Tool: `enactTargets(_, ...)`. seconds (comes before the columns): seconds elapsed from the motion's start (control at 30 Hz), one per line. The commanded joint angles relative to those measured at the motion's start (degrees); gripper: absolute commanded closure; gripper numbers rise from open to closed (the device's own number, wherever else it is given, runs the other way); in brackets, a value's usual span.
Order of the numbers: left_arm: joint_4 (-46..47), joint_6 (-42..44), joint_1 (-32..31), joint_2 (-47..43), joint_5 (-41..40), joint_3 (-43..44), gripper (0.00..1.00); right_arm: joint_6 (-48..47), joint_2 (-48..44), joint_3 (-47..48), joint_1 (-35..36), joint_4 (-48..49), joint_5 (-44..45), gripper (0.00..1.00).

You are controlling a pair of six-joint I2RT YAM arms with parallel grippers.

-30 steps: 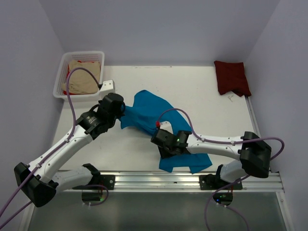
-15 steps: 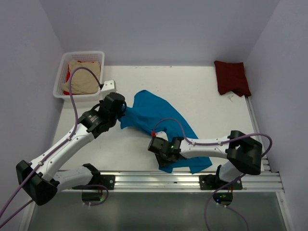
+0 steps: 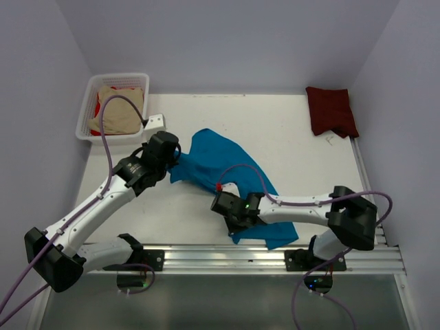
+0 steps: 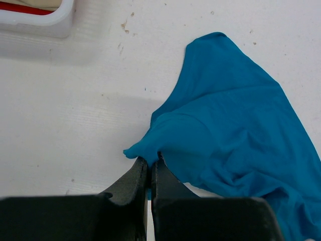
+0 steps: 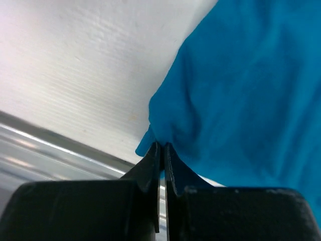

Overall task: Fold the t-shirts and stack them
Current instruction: Flatten the tshirt out

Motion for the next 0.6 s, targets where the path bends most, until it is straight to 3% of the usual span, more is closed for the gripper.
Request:
enactTargets(0.0, 1.4, 0.8, 0.6, -1.4, -1.4, 0.5, 1.00, -2.2, -12.0, 1.2, -9.1, -3.3, 5.5, 1.00)
enactTargets(0.07, 1.1, 0.7, 0.6, -1.9, -1.8, 0.4, 1.00, -2.1, -20.1, 0.6, -17.0, -5.9, 9.4, 1.00)
enactTargets(0.1, 1.2, 0.6, 0.6, -2.5, -1.9, 0.2, 1.00, -1.9, -22.1, 0.1, -25.0, -8.7, 12.0, 1.00)
enactTargets(0.2, 0.8, 0.4, 0.7, -2.9, -2.0, -0.2, 1.00, -1.8, -27.1, 0.4, -37.6, -10.8, 20.3, 1.00)
enactTargets(0.23, 0.8, 0.4, 0.7, -2.9, -2.0, -0.3, 1.00, -1.2, -27.2, 0.4, -40.0, -10.8, 22.1, 0.93)
enactTargets(0.3, 0.4, 0.5, 0.8, -3.0, -1.7, -0.1, 1.00, -2.1, -24.1, 1.5, -45.8, -10.0, 23.8, 0.36)
enactTargets(0.33, 0.2, 0.6, 0.8, -3.1, -1.6, 0.0, 1.00, -3.6, -22.2, 2.6, -46.9, -10.4, 23.1, 0.01)
enactTargets(0.43, -0.6, 0.8, 0.8, -3.4, -2.1, 0.5, 1.00, -5.0, -15.3, 6.7, -47.2, -12.0, 19.1, 0.01)
enactTargets(0.57, -1.0, 0.5, 0.9, -4.5, -2.7, 0.0, 1.00, -7.6, -15.6, 3.1, -47.2, -6.0, 10.7, 0.01)
